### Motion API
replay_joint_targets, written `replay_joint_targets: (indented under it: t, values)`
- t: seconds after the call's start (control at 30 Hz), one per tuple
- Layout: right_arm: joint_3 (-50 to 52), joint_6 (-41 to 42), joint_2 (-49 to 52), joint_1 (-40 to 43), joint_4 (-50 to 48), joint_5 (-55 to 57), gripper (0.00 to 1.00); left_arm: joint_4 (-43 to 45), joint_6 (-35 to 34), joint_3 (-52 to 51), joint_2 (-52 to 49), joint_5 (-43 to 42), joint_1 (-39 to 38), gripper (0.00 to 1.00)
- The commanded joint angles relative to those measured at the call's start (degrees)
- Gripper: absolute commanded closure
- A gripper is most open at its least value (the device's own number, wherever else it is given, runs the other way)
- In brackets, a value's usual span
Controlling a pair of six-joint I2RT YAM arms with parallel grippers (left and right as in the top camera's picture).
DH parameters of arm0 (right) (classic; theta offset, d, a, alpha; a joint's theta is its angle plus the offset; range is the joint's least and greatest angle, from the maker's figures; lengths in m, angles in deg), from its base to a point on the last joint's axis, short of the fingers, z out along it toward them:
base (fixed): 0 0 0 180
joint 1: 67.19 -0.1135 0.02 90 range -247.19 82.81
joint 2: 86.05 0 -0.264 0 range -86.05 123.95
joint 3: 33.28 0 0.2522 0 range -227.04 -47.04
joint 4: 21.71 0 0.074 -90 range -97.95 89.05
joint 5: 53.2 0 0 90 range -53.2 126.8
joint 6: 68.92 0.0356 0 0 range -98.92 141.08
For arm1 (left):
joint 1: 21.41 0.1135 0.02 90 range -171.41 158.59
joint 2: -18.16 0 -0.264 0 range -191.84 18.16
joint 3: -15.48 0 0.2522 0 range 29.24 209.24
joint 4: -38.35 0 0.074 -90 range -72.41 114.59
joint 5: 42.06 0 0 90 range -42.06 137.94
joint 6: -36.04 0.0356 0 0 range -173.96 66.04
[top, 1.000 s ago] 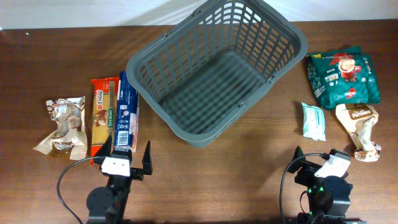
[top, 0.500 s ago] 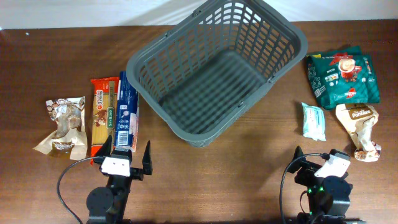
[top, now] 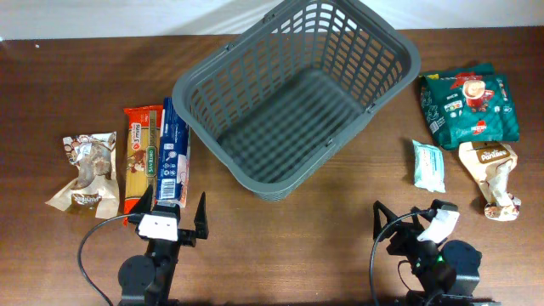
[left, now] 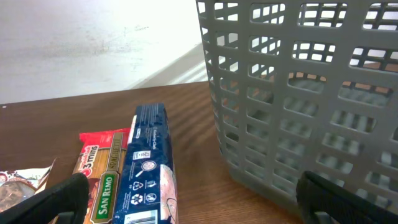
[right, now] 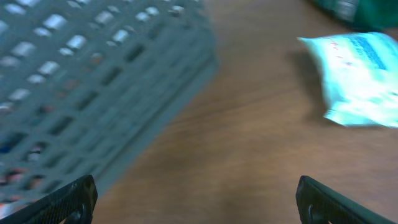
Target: Pack container
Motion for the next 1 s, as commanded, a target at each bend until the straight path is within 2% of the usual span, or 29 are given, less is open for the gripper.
replay_joint_targets:
  t: [0.0,0.1,0.2,0.3,0.33,0.43,0.53,0.57,0.67,0.83,0.87,0.97]
  values:
    - [-6.4,1.7,2.01,-0.35,-3.28,-2.03,0.01,0.17,-0.35,-0.55,0.55,-1.03,0.04,0.01]
    - [-15.72,0.94,7.93,-0.31,-3.56,4.46,0.01,0.17,-0.35,-0.55,0.55,-1.05,0.04,0.01]
    - [-27.96,-2.4,18.43,-0.31,-0.92,4.76,0.01,0.17,-0.37,-0.55,0.55,-1.05,0.04,0.01]
    - [-43.93,-7.8,31.56,-0.31,8.2,4.74,0.01,0.17,-0.35,-0.55,0.55,-1.05,0.04,0.01]
    - [-53.88,-11.19,38.77,-0.31,14.45,3.78,0.01,0.17,-0.35,-0.55,0.55,-1.05,0.04,0.01]
    - [-72.13,-12.55,50.75,-0.31,23.78,-2.43,0.01,0.17,-0.35,-0.55,0.55,-1.05,0.04,0.01]
    - [-85.09,-14.73,59.34,-0.31,26.51,-3.45,0.01,0.17,-0.35,-0.55,0.55,-1.03,0.04,0.01]
    - [-93.33,-14.73,64.81,-0.31,28.28,-3.45,0.01,0.17,-0.35,-0.55,0.55,-1.05,0.04,0.01]
    - [-108.06,-15.34,75.91,-0.31,33.48,-3.39,0.01,0.17,-0.37,-0.55,0.55,-1.03,0.04,0.01]
    - [-131.97,-19.32,96.35,-0.35,45.13,-3.45,0.01,0.17,-0.35,-0.55,0.55,-1.05,0.04,0.01]
    - [-139.16,-21.81,103.67,-0.35,48.94,-3.43,0.01,0.17,-0.35,-0.55,0.55,-1.05,0.04,0.01]
    - [-145.04,-26.32,111.89,-0.37,52.37,-3.43,0.01,0.17,-0.37,-0.55,0.55,-1.05,0.04,0.01]
